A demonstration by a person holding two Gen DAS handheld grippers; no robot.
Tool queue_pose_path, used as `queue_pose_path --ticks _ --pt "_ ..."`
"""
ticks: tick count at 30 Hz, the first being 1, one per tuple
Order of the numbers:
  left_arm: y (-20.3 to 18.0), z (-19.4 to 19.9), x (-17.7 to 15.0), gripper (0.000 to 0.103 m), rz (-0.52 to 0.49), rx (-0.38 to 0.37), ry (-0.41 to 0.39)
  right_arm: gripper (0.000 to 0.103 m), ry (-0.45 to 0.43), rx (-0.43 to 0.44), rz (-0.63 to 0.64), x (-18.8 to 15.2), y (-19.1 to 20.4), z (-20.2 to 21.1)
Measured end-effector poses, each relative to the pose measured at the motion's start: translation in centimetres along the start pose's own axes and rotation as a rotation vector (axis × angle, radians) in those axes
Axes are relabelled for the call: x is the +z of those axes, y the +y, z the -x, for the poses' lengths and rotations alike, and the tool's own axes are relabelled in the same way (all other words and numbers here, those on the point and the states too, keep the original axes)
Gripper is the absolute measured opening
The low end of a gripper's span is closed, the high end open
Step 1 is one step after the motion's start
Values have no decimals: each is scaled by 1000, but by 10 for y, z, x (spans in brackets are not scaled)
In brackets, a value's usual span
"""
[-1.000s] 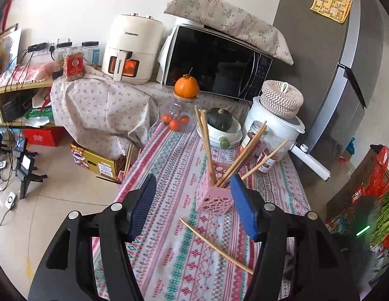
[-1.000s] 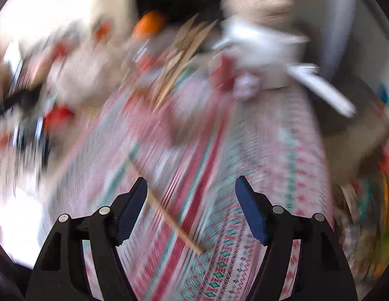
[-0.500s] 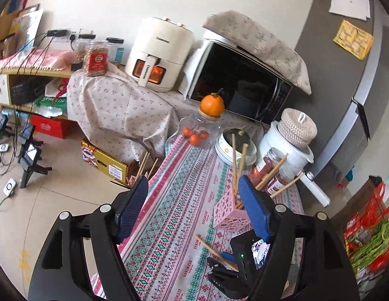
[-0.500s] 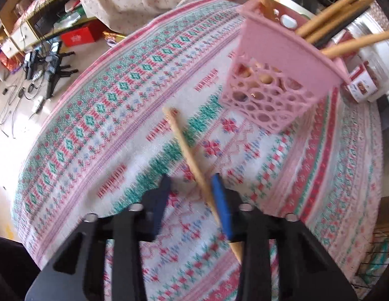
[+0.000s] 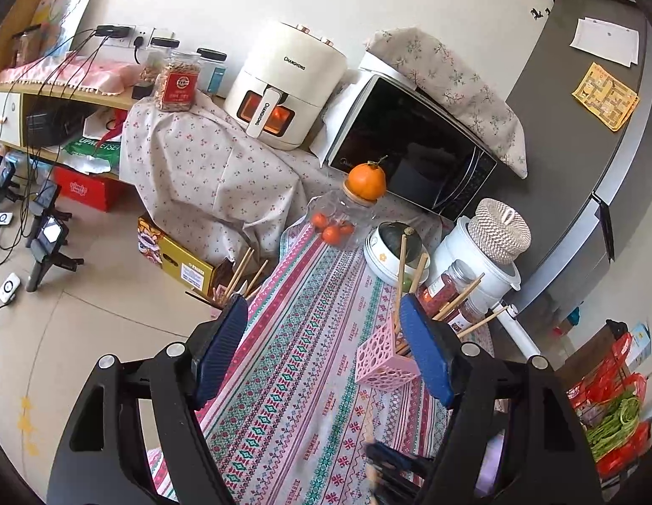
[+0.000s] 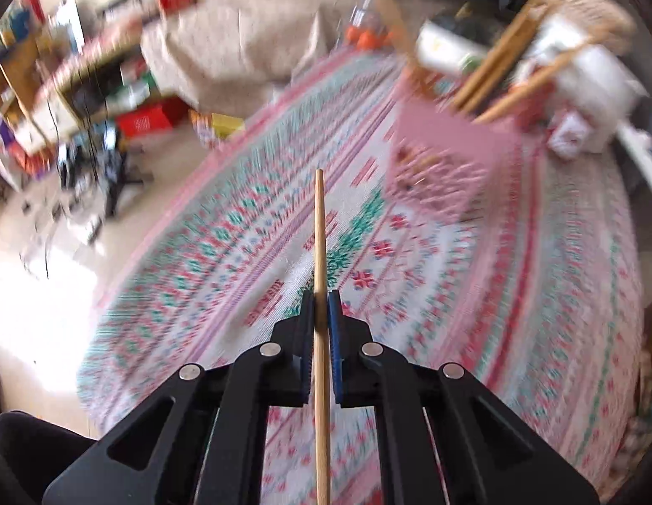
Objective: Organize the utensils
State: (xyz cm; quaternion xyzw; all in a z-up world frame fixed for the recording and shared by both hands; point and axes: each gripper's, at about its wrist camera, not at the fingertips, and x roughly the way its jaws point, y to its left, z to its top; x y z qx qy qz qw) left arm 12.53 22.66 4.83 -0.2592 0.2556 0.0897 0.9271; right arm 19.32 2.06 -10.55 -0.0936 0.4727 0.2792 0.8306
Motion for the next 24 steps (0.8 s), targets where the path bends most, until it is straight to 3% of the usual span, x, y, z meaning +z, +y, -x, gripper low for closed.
queue_pose_path --ticks 3,6,11,14,19,24 --pt "0 0 0 71 14 -10 8 7 -125 1 -71 -16 -6 51" --pt "-1 -2 -3 71 31 -21 24 7 -254 -28 -129 -11 -18 101" --pt "-6 -7 -8 71 24 -26 41 7 -502 -111 -181 42 -29 168" --pt "-6 -11 -8 71 26 -22 48 7 -590 -147 -214 74 -37 184" --pt "-2 -22 -6 71 44 -20 74 7 -637 -192 -267 121 -56 182" --pt "-3 -33 -8 71 41 -12 97 7 -570 -190 -313 135 -74 124"
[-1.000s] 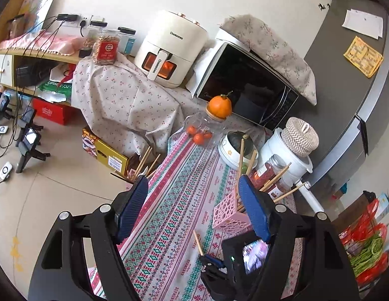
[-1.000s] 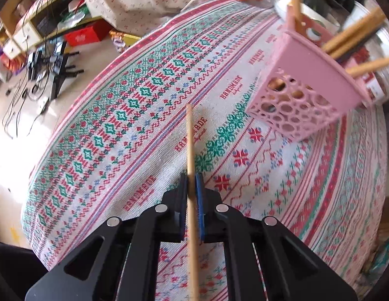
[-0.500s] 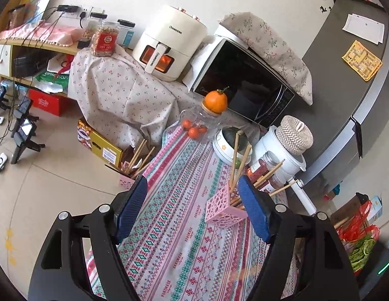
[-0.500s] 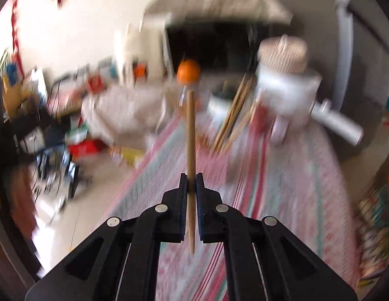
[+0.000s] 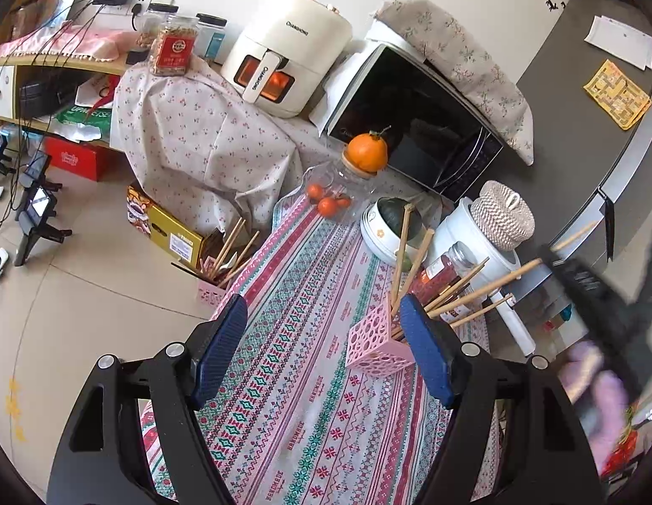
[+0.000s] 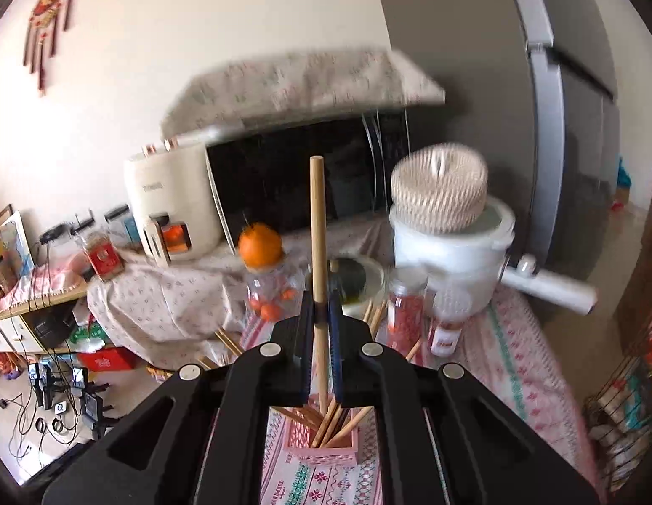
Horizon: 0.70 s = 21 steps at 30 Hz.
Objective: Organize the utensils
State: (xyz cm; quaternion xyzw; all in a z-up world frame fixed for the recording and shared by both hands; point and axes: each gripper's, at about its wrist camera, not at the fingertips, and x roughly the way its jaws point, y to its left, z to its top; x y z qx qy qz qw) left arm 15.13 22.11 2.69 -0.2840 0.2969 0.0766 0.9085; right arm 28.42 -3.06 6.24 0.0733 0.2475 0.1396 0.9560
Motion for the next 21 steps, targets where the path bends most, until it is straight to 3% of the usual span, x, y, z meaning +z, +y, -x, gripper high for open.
queue_pose_path --ticks 2,7,11,17,19,21 --pt "-2 -3 -1 71 -5 1 5 11 49 4 -28 -16 -6 -16" --pt "-12 -2 -6 71 -34 -6 -12 13 22 25 -27 -31 -11 6" --pt "-33 -1 -20 71 -99 2 -21 13 42 -13 -8 -38 -20 22" --pt "-74 7 -52 75 -256 69 -90 24 80 -103 13 -68 -44 51" --pt "-84 9 -62 84 -286 76 -99 35 87 -122 18 -78 -52 61" --pt "-93 12 -70 87 -303 73 -103 48 92 -151 19 -91 -61 73"
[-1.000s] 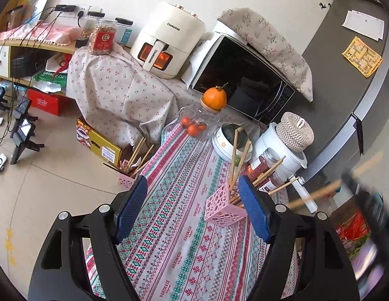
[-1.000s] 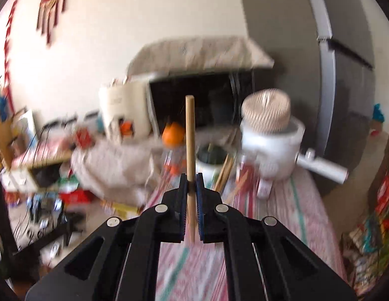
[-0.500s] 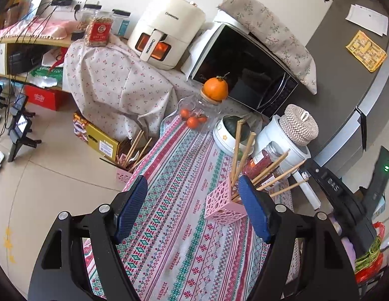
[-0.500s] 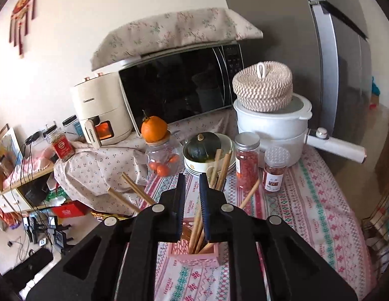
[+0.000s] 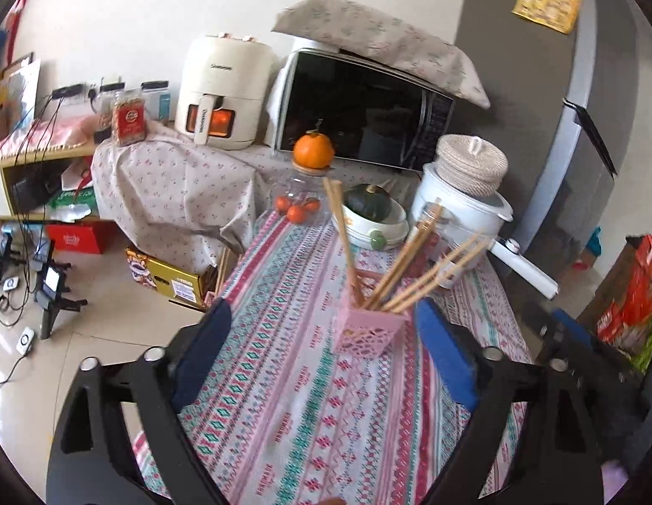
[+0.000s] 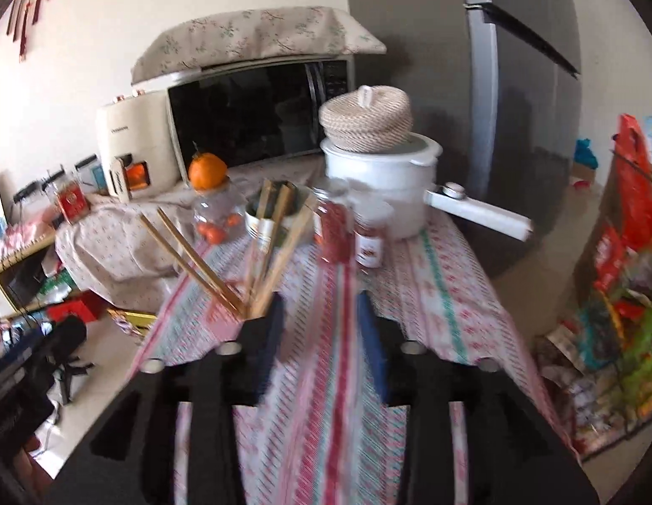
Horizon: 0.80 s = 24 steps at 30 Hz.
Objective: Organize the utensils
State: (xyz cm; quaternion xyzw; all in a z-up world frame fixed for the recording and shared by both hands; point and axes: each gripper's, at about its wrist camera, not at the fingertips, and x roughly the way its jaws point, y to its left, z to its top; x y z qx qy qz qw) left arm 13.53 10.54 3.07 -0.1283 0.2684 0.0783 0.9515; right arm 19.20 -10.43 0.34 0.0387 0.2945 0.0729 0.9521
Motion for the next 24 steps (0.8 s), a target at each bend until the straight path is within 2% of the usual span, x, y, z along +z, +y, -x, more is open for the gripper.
queue_pose_path --ticks 3,5,7,10,11,14,17,24 --pt "-16 6 -14 96 -34 29 -14 55 -17 -53 -5 -17 -16 13" --pt "-26 9 -27 95 -55 48 -17 64 -21 -90 -21 -26 -27 20" --pt "-34 11 -36 96 -77 77 -23 79 -28 -116 -53 -36 -40 28" --pt "-48 16 -49 96 -137 104 -37 94 -55 -158 -77 -48 -52 42" --pt "-49 18 -53 96 -135 107 -47 96 -65 -188 -77 -52 -55 47" --pt "-49 25 -61 96 -108 115 -74 96 -90 -257 -90 -58 -62 57" --pt "-53 26 -67 96 -115 99 -51 96 -89 -300 -110 -62 -68 64" --pt "-60 31 -71 96 -135 73 -59 96 -61 -272 -68 -71 -65 62"
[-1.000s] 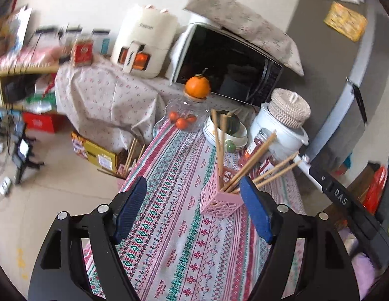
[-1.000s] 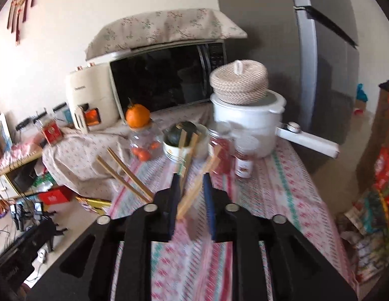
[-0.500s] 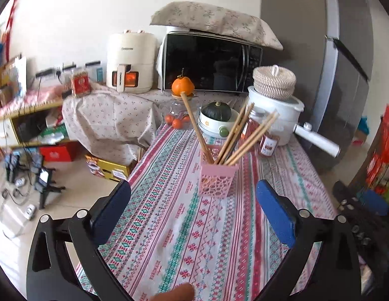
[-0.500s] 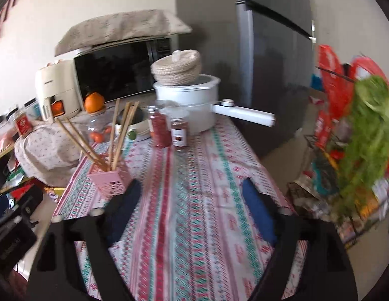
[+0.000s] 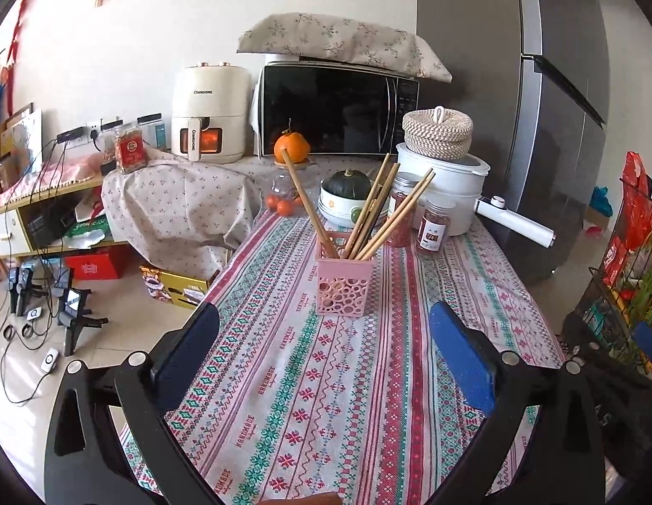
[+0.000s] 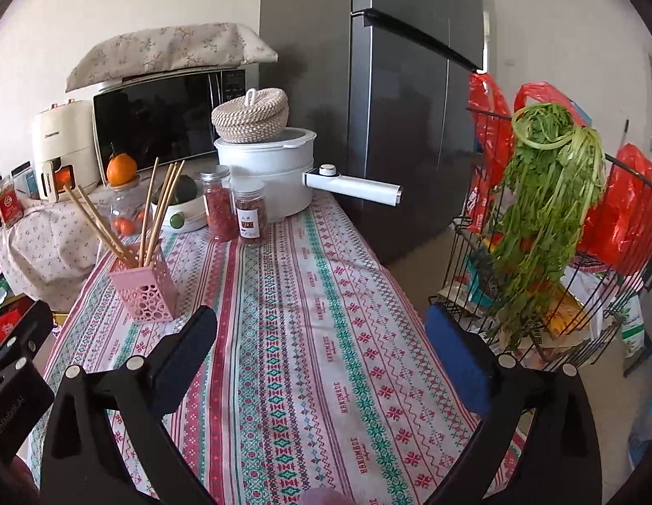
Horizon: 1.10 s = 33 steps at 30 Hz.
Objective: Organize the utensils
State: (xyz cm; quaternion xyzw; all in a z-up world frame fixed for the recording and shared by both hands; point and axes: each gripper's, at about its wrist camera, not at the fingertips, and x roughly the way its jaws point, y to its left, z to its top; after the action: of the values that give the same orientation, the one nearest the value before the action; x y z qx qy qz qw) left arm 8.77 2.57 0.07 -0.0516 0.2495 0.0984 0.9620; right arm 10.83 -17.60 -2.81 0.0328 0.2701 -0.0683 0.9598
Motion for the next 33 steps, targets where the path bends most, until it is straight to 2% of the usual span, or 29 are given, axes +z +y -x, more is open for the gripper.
queue_pose_path --ticks 12,33 --pt "2 -7 -2 96 15 -2 39 96 18 16 -4 -2 2 -5" --pt "1 -7 -2 96 12 -1 37 96 19 7 -12 -3 -1 -7"
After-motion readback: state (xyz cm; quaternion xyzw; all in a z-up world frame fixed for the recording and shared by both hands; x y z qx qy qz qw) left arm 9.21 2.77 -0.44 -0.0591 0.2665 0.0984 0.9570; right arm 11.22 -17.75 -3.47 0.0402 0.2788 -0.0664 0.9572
